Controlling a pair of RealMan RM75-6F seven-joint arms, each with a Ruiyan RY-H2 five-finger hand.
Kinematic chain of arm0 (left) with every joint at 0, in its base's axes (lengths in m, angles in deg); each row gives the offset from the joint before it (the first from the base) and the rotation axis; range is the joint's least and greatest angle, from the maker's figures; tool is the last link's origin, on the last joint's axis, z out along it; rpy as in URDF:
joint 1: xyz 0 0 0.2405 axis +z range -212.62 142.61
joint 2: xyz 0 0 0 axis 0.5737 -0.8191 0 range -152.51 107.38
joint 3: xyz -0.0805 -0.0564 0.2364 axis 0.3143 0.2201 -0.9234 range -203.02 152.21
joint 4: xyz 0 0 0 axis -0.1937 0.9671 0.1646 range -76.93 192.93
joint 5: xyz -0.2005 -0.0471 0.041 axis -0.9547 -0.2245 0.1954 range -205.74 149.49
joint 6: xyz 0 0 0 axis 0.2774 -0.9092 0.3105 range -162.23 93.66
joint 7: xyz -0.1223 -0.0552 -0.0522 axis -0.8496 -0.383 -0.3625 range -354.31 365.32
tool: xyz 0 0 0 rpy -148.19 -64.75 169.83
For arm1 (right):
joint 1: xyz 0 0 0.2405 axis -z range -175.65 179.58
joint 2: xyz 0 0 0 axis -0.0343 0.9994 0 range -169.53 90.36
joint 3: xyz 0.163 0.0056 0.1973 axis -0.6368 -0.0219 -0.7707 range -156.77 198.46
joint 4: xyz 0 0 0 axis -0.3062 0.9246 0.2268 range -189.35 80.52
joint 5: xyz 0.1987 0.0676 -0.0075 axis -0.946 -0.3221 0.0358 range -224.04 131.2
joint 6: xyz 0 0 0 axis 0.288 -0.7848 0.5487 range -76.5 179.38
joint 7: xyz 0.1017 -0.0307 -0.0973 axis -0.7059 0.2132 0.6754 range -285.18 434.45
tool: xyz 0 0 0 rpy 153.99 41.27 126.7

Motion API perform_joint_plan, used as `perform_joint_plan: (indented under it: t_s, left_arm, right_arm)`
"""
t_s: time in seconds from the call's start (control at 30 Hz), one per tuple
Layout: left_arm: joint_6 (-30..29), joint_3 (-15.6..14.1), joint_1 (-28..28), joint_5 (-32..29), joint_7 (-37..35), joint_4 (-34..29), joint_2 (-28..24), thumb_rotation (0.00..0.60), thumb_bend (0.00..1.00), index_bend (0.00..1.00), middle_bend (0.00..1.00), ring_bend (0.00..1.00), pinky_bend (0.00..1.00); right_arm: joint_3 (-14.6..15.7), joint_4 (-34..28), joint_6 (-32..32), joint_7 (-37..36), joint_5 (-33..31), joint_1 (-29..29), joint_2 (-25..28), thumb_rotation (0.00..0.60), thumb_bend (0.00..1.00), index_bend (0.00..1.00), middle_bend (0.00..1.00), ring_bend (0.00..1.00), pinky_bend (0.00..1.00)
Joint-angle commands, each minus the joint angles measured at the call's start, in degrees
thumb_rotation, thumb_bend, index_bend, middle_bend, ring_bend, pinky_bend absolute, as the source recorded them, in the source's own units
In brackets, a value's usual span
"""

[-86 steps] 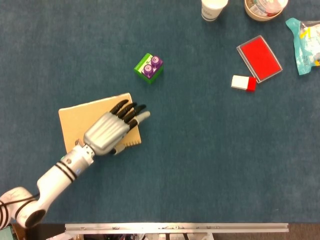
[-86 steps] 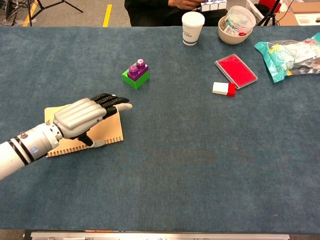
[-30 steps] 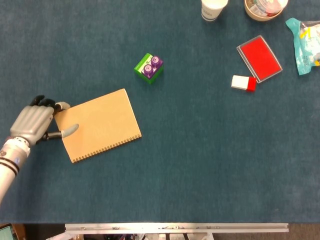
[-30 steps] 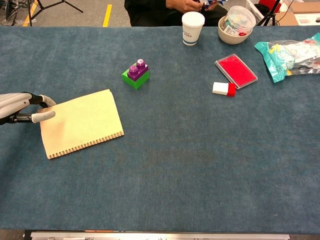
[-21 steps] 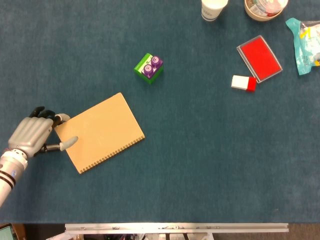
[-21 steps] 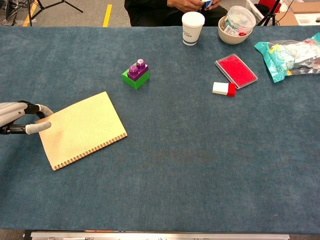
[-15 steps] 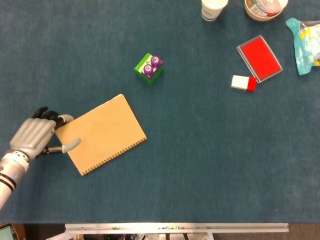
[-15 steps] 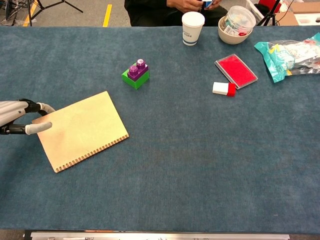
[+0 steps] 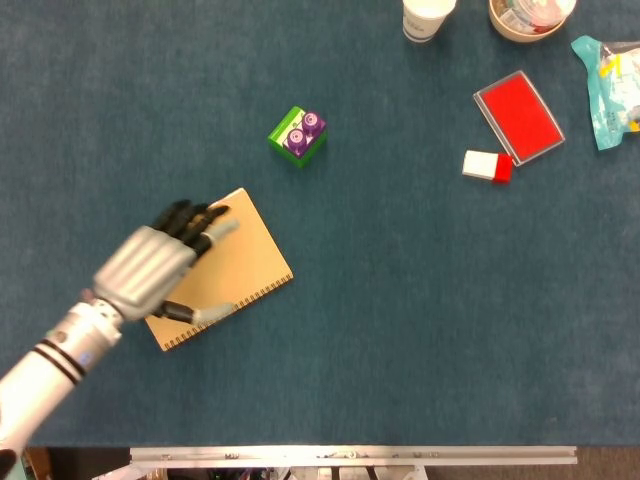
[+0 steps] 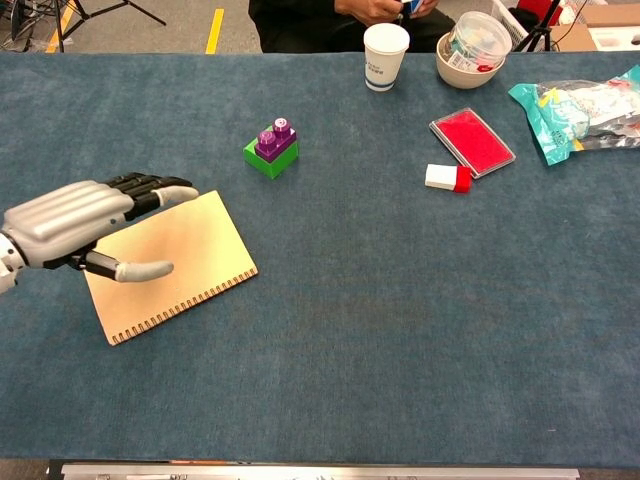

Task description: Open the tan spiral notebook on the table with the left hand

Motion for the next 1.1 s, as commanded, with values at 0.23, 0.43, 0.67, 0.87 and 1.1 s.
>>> perform_joint_plan:
  t_s: [0.23,0.43,0.67,0.87,1.1]
  left_arm:
    - [6.31,2.51,-4.87,-2.98,7.96,1.59,8.49,0.393,0.15,0.0,0.0,0.0,0.02]
    - [7.78,4.4,-6.31,-7.61,11.55,4.62,12.63,0.514,0.15,0.0,0.0,0.0,0.02]
    - [8.23,5.21,-6.94,-12.43,13.82,6.88,15.13,0.454,0.15,0.0,0.0,0.0,0.02]
    - [7.83,4.82,-7.12,-13.87,14.33,7.01,16.35,0.375,0.15,0.0,0.0,0.0,0.02]
    - [7.38,4.93,-7.65,-15.88,15.81,8.73,18.91,0.364,0.15,0.0,0.0,0.0,0.02]
  right_arm:
    - [0.04,0.5,-0.17,-0.66,-0.5,0.53,0.2,0.6,0.61,0.5,0.4,0.32,0.42]
    - [0.07,0.99,-0.17,-1.15,-0.81,0.84,0.1,0.6,0.62,0.5,0.4,0.32,0.42]
    - [-0.05,1.29,-0.25,-1.58,-1.14,1.13,0.25,0.6,0.62,0.5,0.4,0.32,0.42]
    - [-0.1,1.32,0.04,-1.63,-1.12,1.04,0.22,0.6,0.62,0.5,0.4,0.32,0.42]
    - [-0.21,1.37,-0.14,-1.73,-1.18,1.22,0.32,0.6,0.62,0.5,0.4,0.32,0.42]
